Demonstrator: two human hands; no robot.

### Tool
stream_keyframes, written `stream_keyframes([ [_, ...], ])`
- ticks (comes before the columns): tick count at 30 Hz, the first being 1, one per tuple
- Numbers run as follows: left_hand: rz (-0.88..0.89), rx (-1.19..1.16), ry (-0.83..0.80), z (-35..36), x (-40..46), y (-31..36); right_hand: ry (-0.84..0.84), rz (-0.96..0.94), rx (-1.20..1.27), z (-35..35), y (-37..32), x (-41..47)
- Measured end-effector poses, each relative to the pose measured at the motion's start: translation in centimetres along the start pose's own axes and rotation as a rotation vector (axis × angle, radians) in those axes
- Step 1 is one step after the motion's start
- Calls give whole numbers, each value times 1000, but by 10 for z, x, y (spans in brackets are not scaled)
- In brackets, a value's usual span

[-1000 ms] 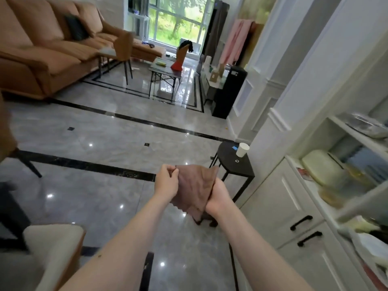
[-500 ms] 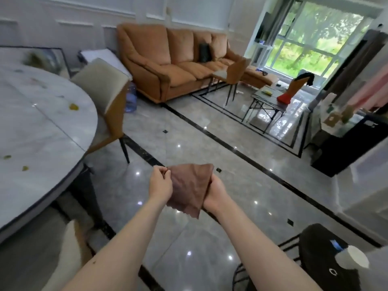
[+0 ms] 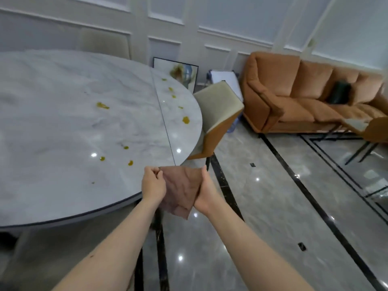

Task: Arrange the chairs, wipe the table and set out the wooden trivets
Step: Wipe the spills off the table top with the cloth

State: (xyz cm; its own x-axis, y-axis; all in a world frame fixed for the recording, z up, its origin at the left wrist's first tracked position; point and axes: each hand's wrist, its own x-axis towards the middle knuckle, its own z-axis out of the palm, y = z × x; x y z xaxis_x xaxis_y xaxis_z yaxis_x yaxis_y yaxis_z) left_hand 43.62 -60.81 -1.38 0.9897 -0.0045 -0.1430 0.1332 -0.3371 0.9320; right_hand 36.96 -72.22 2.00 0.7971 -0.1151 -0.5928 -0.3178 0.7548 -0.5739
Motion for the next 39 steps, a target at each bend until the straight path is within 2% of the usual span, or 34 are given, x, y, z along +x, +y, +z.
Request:
stream_keyframes([
  [4, -79, 29, 118, -20, 40, -11, -2, 79, -226, 29, 0, 54],
  [7, -170, 18, 270, -41, 65, -25, -14, 121, -381, 54, 9, 98],
  [16, -403, 53, 808, -109, 96, -65, -304, 289, -655, 140, 66, 188],
  [19, -441, 102, 904, -118, 97, -79, -371, 281, -851, 152, 76, 200],
  [21, -512, 276, 893, -110, 98, -94, -385, 149, -1129, 143, 71, 215],
  [23, -527, 477, 828, -96, 101, -107, -427, -82, -1342, 124, 58, 233],
  [26, -390, 685, 666, -64, 113, -122, -491, -467, -1602, 90, 39, 256],
  [28, -344, 751, 608, -48, 123, -128, -478, -667, -1749, 71, 31, 268],
  [30, -406, 783, 596, -33, 137, -133, -423, -735, -1872, 54, 23, 282],
  [34, -641, 740, 657, -17, 152, -136, -360, -806, -2036, 29, 12, 303],
  [37, -636, 808, 641, -13, 162, -139, -353, -840, -2096, 22, 15, 314],
  [39, -553, 874, 543, -13, 175, -141, -333, -874, -2121, 20, 19, 318],
])
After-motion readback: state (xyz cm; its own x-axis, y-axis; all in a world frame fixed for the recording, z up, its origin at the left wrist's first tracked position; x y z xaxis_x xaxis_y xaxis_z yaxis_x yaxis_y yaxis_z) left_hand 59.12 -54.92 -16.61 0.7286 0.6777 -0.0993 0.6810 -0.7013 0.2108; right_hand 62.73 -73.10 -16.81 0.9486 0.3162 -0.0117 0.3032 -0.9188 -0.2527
